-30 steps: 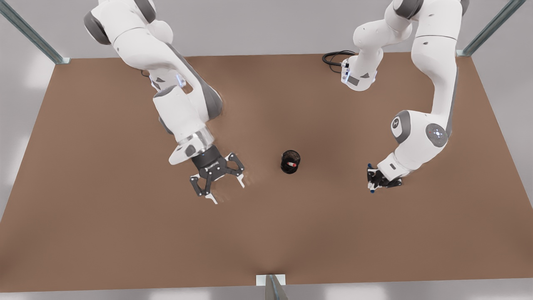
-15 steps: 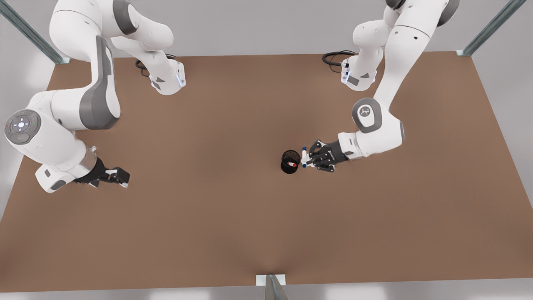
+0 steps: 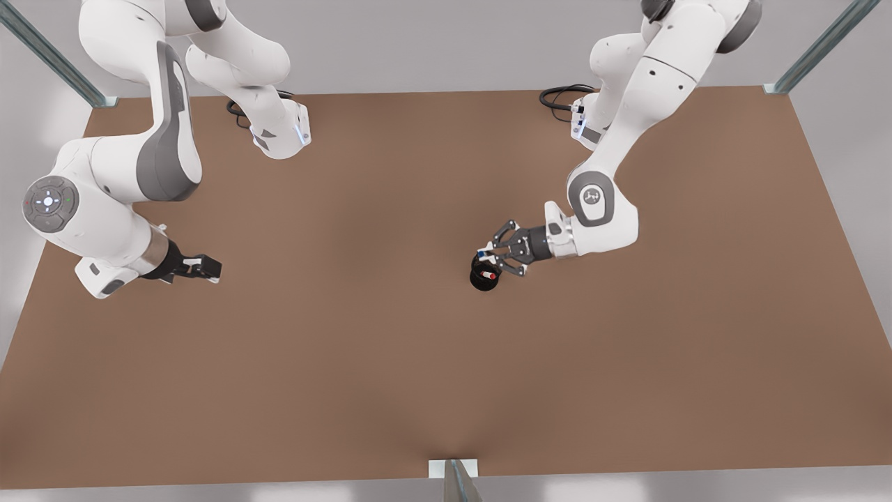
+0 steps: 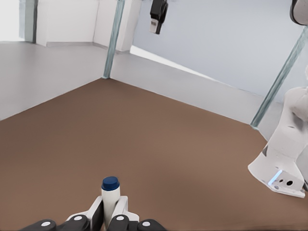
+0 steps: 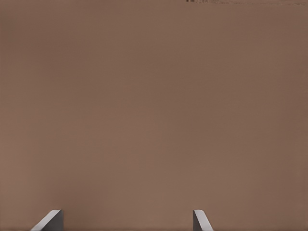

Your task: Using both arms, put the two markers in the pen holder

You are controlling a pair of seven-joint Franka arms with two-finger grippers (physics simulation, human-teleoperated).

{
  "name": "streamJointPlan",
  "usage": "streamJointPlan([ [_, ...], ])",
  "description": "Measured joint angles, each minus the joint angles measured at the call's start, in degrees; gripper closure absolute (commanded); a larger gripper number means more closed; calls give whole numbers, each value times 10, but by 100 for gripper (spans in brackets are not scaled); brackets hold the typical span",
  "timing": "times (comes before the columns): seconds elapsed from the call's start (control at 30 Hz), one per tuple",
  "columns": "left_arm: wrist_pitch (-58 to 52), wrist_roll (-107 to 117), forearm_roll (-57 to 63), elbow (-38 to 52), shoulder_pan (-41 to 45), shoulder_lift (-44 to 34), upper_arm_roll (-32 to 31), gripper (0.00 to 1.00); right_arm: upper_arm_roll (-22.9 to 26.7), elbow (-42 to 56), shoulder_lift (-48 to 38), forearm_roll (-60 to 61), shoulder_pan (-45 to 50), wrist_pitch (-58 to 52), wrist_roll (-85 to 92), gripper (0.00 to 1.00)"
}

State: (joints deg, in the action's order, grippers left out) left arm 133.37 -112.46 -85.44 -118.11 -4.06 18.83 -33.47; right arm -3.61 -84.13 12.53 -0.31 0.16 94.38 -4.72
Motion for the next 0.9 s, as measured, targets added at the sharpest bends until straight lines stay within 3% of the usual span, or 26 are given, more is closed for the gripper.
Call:
streamJointPlan([
  [0.3, 10, -201, -36, -15, 5, 37, 1, 79, 0, 2, 0, -1, 0, 5, 11, 0],
  [0.9, 12, -423, -55, -42, 8, 32, 1, 79, -1, 2, 0, 1, 0, 5, 22, 0],
])
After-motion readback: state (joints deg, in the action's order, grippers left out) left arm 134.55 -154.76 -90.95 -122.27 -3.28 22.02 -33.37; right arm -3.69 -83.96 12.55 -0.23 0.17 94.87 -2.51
